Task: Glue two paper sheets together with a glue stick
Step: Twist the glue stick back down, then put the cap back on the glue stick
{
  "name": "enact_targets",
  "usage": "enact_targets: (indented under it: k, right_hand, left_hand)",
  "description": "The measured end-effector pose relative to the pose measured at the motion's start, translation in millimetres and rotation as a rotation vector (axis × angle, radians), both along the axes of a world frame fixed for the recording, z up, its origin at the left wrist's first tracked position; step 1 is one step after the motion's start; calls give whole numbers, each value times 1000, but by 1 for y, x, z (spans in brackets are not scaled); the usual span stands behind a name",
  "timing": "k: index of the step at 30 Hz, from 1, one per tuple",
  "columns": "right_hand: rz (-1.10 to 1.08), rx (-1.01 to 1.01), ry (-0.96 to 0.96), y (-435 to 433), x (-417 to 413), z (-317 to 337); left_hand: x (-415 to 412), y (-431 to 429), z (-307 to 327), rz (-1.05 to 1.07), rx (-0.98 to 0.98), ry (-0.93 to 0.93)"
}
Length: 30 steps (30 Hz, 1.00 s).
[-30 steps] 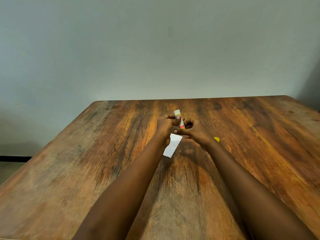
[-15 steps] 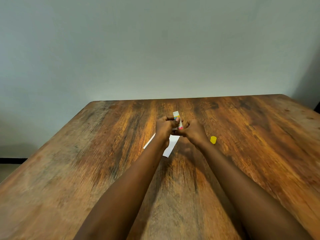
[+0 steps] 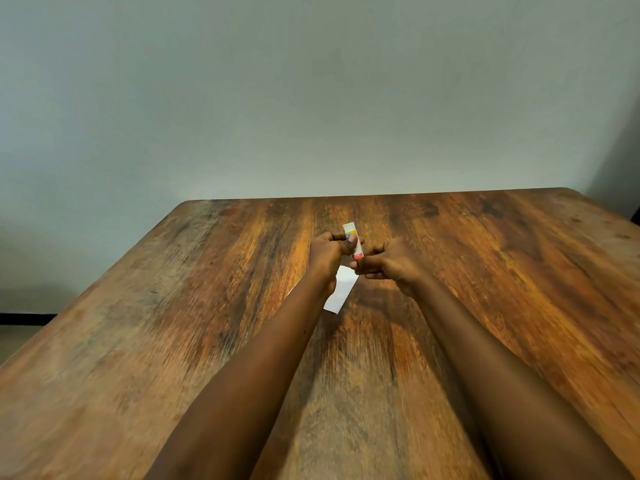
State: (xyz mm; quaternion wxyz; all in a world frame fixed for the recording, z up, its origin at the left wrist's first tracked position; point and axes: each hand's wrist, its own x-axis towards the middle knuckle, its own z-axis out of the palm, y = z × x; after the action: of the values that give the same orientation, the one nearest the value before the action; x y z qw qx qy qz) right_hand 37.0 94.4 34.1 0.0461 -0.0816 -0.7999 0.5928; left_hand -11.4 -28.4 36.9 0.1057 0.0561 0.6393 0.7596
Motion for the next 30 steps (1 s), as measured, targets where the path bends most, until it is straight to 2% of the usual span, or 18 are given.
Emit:
enact_targets:
  k: [4, 6, 11, 14, 17, 22, 24, 26, 30]
  right_hand:
    - [-241, 241, 73, -16, -2, -4]
    - [-276, 283, 107, -20, -3, -8]
    - [4, -70, 44, -6, 3, -10]
    - [23, -153, 7, -3, 3, -10]
    - [-52, -64, 33, -3, 1, -8]
    - [-278, 229, 48, -14, -5, -15]
    - [-362, 255, 64, -19, -5, -19]
    - [-350, 232, 69, -18, -4, -22]
    - [-190, 267, 46, 2, 2, -15]
  left_hand:
    - [2, 7, -3, 31, 11, -22]
    - [1, 9, -4, 41, 25, -32]
    - [-2, 5, -5, 26, 50, -46]
    - [-3, 5, -6, 10, 39, -29]
    - [-2, 6, -7, 14, 34, -39]
    - [3, 12, -12, 49, 29, -38]
    - [4, 16, -12, 52, 18, -33]
    - [4, 18, -12, 58, 19, -32]
    - [0, 14, -14, 73, 18, -9]
